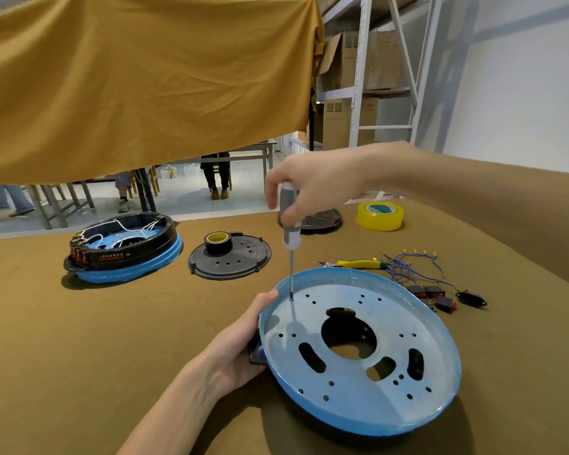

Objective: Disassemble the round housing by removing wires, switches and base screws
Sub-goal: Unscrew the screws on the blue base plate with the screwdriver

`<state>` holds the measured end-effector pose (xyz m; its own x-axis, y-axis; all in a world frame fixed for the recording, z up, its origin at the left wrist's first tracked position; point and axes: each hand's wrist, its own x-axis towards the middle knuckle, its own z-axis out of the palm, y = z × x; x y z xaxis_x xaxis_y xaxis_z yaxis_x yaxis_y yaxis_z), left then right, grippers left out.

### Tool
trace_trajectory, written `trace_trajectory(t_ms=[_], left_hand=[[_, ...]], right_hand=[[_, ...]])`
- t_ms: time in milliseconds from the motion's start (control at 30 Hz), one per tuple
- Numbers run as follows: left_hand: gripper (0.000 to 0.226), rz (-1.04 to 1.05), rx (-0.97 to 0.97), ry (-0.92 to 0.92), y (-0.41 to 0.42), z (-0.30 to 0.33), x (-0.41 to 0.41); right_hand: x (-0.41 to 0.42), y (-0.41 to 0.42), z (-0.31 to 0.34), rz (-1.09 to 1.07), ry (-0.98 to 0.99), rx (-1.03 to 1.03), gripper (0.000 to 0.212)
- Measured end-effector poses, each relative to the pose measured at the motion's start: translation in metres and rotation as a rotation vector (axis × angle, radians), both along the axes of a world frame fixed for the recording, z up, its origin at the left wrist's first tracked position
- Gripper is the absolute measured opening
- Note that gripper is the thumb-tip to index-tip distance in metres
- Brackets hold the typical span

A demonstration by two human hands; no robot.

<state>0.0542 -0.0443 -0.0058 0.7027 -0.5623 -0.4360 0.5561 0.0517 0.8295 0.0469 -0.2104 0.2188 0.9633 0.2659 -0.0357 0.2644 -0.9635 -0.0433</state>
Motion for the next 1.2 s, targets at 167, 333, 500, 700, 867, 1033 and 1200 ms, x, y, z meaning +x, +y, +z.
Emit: trace_trajectory(t_ms=[167,333,500,700,867,1033,1200], left_hand=[[0.071,-0.021,-0.008,-0.015,0.001,-0.001,0.001],[0.069,-0.02,0.012,-0.029,0.002,0.0,0.001],[0.065,-0.009,0.038,-0.028,0.002,0.001,0.001],[0.064,-0.014,0.023,-0.017,0.002,0.001,0.001],[0.065,-0.006,0.026,-0.025,0.001,0.002,-0.001],[0.064,0.003,0.024,-0.022,0.002,0.003,-0.002],[0.061,0.022,0.009,-0.022,0.001,0.005,-0.004]], right_hand=[[-0.002,-0.005,-0.002,-0.139,0.035,-0.137,0.043],[0.006,-0.01,-0.014,-0.027,-0.189,-0.194,0.029],[-0.001,-0.01,-0.006,0.079,-0.022,0.032,0.032],[0.004,-0.011,-0.022,-0.053,-0.316,-0.283,0.048],[-0.002,-0.009,-0.005,0.139,-0.039,0.12,0.041],[0.003,-0.004,-0.014,-0.062,-0.248,-0.219,0.057],[0.003,-0.009,-0.002,0.001,0.006,-0.035,0.019]])
